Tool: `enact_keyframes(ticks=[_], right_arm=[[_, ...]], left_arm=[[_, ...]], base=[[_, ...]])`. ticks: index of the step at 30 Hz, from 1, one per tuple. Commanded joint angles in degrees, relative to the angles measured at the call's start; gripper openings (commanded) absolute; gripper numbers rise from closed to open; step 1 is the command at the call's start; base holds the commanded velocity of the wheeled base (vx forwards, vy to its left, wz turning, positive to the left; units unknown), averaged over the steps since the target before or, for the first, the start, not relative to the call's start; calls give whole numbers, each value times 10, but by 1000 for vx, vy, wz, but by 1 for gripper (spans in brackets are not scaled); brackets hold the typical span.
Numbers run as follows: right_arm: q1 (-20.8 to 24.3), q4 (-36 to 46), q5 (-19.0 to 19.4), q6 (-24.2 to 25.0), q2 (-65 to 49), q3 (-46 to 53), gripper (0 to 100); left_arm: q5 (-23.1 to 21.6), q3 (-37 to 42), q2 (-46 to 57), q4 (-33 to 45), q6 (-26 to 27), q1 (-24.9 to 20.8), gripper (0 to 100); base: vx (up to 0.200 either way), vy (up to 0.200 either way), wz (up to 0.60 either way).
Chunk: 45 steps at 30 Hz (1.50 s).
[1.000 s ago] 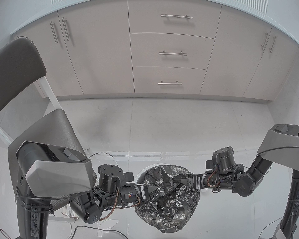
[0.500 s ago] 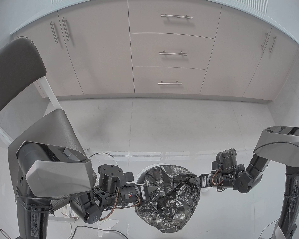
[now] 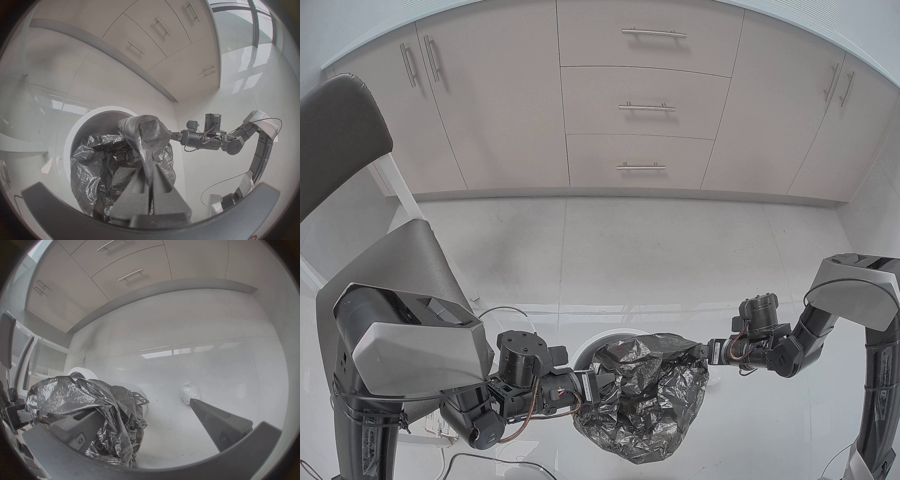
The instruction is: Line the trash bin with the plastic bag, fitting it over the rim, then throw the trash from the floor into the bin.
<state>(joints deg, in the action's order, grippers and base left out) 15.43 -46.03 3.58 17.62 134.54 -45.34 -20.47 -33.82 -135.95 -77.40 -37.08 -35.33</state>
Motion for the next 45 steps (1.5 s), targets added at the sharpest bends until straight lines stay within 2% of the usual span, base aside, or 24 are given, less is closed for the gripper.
enact_keyframes(ticks=[1, 8, 12, 16, 22, 25, 28, 34, 37, 45], right_arm=[[-5, 0, 1, -7, 25, -6, 100], [0, -1, 2, -10, 20, -2, 100], [12, -1, 4, -10, -23, 31, 100], [38, -1, 5, -11, -72, 67, 100], [115, -1, 4, -12, -145, 105, 100], [128, -1, 3, -15, -147, 97, 100], [141, 14, 1, -36, -131, 44, 100], [154, 38, -1, -41, -100, -19, 100], [155, 43, -34, -62, -69, -60, 100], [159, 65, -39, -84, -36, -95, 100]], left_arm=[[0, 0, -2, 0, 0, 0, 0], [0, 1, -2, 0, -1, 0, 0], [0, 2, 0, 0, -1, 0, 0], [0, 4, 2, 0, -1, 0, 0], [0, 10, 5, -2, 0, 0, 0], [0, 10, 5, -2, 0, 0, 0], [0, 11, 5, -2, 0, 1, 0], [0, 10, 4, -2, 1, 11, 0], [0, 10, 4, -2, 1, 18, 0], [0, 11, 5, -2, 1, 21, 0]], base=[[0, 0, 0], [0, 0, 0], [0, 0, 0], [0, 0, 0], [0, 0, 0], [0, 0, 0], [0, 0, 0], [0, 0, 0], [0, 0, 0], [0, 0, 0]])
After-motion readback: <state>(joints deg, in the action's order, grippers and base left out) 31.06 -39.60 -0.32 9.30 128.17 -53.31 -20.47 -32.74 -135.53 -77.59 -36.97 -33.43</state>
